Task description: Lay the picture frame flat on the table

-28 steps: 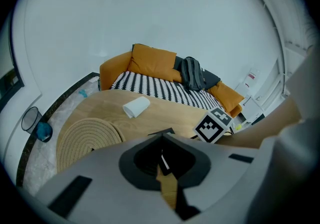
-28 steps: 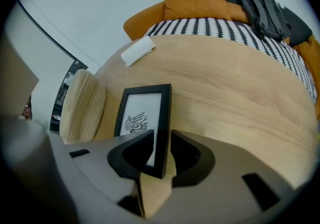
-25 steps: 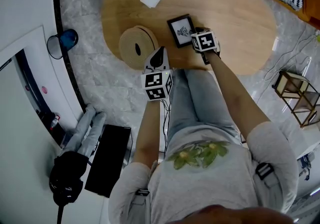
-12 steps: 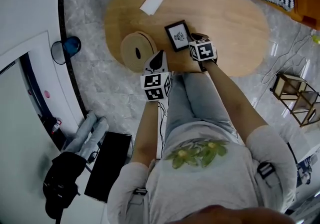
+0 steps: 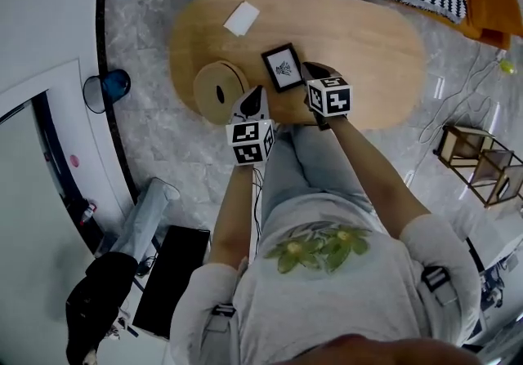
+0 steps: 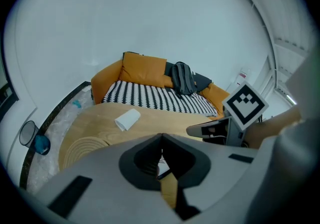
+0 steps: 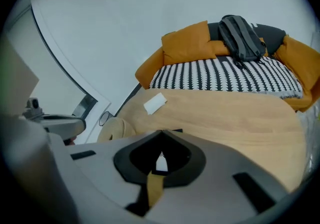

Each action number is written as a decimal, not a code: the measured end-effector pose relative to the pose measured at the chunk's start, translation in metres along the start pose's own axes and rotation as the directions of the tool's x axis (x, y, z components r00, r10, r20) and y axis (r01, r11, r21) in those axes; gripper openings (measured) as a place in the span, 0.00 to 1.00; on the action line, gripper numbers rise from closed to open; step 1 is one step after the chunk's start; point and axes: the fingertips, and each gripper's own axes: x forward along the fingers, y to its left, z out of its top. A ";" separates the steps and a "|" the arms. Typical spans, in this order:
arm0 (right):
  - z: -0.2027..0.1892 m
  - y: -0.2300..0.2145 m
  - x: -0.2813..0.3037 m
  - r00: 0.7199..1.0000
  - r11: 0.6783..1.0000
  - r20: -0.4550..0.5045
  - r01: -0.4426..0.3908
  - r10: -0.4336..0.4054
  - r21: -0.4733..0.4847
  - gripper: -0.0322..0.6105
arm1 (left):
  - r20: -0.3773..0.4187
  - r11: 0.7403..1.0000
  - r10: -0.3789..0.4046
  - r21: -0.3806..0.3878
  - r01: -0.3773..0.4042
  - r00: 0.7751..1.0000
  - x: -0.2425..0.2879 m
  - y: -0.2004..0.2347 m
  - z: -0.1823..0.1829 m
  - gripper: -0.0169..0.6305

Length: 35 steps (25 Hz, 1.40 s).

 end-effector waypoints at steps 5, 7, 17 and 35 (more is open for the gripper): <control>0.009 0.012 -0.018 0.999 0.999 0.032 -0.033 0.034 -0.024 0.06 | -0.004 1.000 -0.007 0.005 0.007 1.000 0.005 -0.004 0.001 0.05; 0.010 0.017 -0.025 0.998 0.999 0.045 -0.044 0.045 -0.025 0.06 | -0.006 1.000 -0.013 0.007 0.013 1.000 0.006 -0.007 0.001 0.05; 0.017 0.039 -0.050 0.992 0.994 0.080 -0.092 0.096 -0.062 0.06 | -0.016 1.000 -0.025 0.013 0.025 1.000 0.007 -0.009 -0.004 0.05; 0.004 0.034 -0.044 0.998 0.992 0.003 -0.069 0.070 -0.110 0.06 | -0.027 1.000 -0.022 0.008 0.022 0.999 0.009 -0.002 -0.010 0.05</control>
